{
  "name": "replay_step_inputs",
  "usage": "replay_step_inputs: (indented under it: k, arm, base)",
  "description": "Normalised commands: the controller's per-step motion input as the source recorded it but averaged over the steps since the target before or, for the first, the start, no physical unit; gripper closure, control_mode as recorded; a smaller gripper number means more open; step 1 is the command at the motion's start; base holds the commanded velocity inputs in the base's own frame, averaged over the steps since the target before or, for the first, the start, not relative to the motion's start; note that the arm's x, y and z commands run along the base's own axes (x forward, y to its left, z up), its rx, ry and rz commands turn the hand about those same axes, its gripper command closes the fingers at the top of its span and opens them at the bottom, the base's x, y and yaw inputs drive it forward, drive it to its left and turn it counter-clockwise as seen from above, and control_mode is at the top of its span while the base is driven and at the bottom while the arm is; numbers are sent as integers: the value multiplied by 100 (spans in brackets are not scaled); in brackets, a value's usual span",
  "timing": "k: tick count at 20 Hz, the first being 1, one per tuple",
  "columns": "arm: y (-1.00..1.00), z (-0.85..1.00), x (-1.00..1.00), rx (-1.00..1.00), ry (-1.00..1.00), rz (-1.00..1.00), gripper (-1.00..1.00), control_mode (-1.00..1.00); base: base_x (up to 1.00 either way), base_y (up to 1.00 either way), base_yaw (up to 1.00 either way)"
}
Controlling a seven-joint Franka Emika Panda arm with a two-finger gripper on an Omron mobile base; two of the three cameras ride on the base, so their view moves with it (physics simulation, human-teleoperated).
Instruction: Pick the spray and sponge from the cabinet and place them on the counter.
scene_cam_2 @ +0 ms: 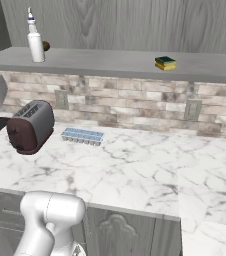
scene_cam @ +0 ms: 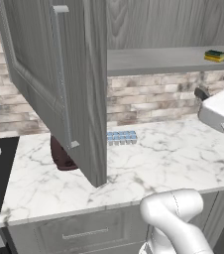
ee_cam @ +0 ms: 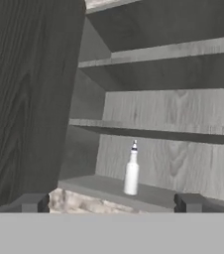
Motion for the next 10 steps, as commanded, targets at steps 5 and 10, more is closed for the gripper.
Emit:
replay_step_inputs:
  k: [5,10]
  arm:
    - [0,19,26,6,18,1,-100,-100]
    - [1,2,16,1,7,2,-100,-100]
  base:
    - [0,0,0]
    - [0,0,0]
